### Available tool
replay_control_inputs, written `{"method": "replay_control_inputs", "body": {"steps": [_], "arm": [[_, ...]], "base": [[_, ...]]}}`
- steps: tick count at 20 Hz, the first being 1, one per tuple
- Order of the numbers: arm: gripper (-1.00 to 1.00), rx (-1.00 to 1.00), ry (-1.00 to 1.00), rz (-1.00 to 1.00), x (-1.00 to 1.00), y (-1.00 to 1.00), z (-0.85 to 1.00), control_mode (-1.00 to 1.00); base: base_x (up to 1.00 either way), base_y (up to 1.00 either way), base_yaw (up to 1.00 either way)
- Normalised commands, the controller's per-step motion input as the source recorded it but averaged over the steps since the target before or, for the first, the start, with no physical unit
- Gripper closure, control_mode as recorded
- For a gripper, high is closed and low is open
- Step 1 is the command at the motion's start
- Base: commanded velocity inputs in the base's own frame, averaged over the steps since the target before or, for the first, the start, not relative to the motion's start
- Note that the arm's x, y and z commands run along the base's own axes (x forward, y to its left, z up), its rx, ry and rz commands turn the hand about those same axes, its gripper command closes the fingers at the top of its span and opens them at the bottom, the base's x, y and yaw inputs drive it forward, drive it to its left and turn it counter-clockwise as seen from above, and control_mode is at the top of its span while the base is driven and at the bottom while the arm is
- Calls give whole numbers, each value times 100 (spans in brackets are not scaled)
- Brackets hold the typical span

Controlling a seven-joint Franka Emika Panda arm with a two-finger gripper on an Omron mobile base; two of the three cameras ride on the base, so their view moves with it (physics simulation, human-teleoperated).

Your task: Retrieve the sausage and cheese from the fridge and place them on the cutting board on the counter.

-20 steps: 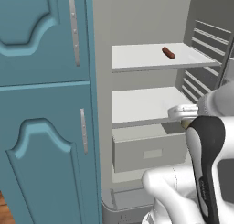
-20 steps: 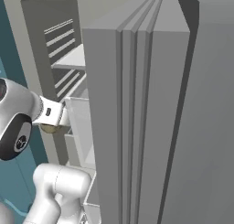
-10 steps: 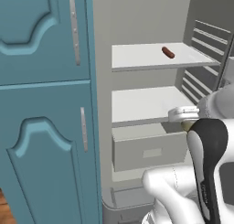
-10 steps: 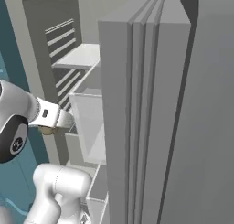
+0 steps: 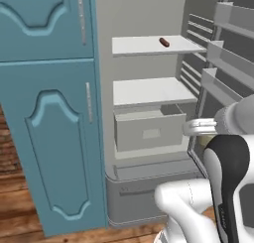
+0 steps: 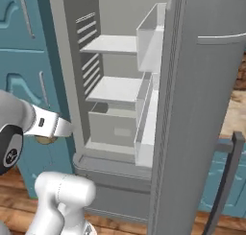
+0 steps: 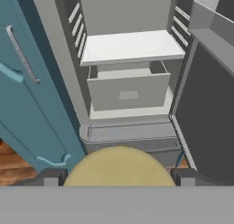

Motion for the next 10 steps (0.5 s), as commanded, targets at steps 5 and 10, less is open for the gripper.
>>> {"method": "replay_control_inputs", "body": {"steps": [5,10], "arm": [[100,0,0,0,0,0,0,100],[100,0,0,0,0,0,0,100]], "base": [[-86,21,-15],[-57,22,-35]]}}
